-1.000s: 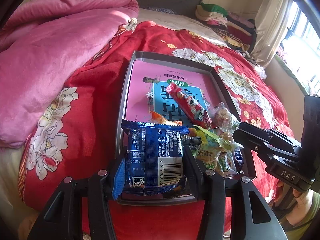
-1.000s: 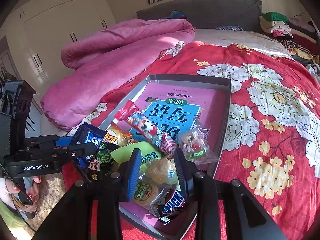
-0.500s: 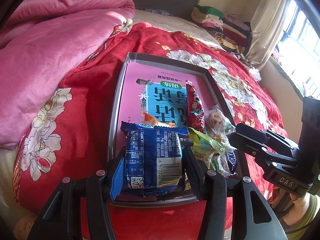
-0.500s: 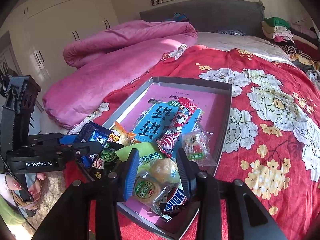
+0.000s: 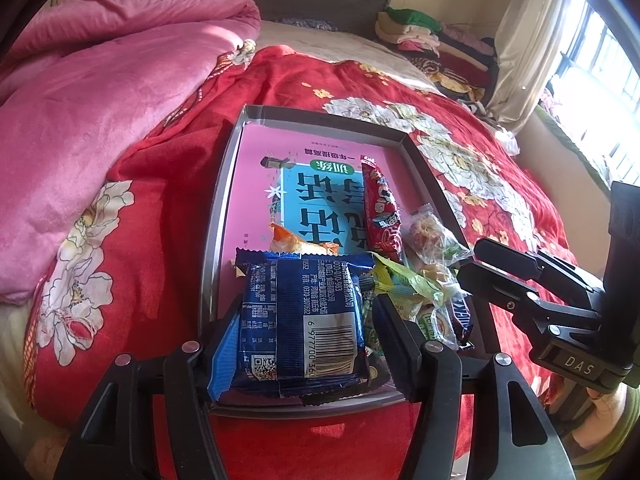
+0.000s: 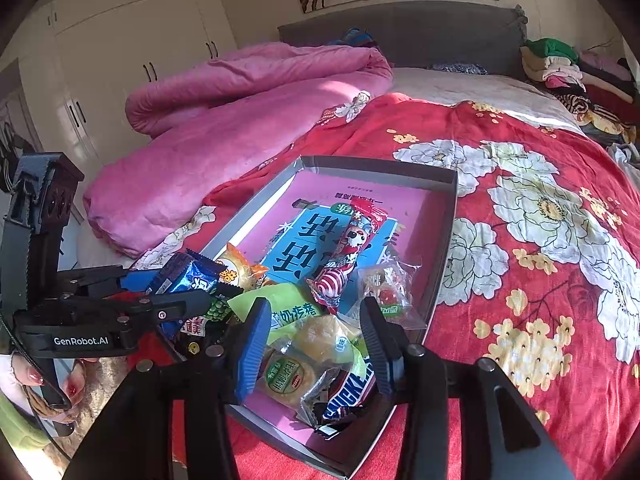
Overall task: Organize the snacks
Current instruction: 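Release the red stick with right tool while left tool lowers the blue packet, then open the left tool to drop the blue packet and lift both tools away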
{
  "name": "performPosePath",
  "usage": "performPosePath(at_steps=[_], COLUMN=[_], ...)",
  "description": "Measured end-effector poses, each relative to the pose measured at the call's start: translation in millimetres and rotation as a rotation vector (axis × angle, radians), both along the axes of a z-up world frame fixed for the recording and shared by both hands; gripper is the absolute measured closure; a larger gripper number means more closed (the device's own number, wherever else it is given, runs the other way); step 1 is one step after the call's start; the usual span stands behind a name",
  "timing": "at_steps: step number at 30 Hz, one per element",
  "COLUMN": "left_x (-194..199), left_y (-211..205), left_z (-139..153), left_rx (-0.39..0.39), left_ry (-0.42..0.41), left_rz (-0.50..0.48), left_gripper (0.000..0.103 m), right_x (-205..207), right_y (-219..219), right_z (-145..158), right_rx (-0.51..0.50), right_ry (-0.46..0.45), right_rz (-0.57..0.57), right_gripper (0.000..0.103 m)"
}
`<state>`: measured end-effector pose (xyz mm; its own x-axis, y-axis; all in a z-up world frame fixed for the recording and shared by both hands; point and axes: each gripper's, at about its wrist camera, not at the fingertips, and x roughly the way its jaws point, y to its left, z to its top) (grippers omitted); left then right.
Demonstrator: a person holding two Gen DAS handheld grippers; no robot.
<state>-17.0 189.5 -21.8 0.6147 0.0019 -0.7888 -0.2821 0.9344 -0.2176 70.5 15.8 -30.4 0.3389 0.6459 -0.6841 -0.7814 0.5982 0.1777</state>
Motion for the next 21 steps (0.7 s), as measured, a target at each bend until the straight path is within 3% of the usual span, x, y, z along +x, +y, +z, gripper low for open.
performPosePath(at_steps=[9, 21], left_x=[2.7, 1.2], left_y=[-3.0, -1.9], left_z=[-2.7, 2.2], left_rx=[0.005, 0.023], left_ry=[0.005, -0.026], left_rz=[-0.008, 0.01], left_gripper=[0.03, 0.026], right_x=[-3.5, -1.0], right_y=[-1.6, -9.6], right_z=[1.2, 3.9], right_rx=[-0.018, -0.025], right_ry=[-0.038, -0.063], right_rz=[-0.003, -0.031], right_gripper=[0.049, 0.044])
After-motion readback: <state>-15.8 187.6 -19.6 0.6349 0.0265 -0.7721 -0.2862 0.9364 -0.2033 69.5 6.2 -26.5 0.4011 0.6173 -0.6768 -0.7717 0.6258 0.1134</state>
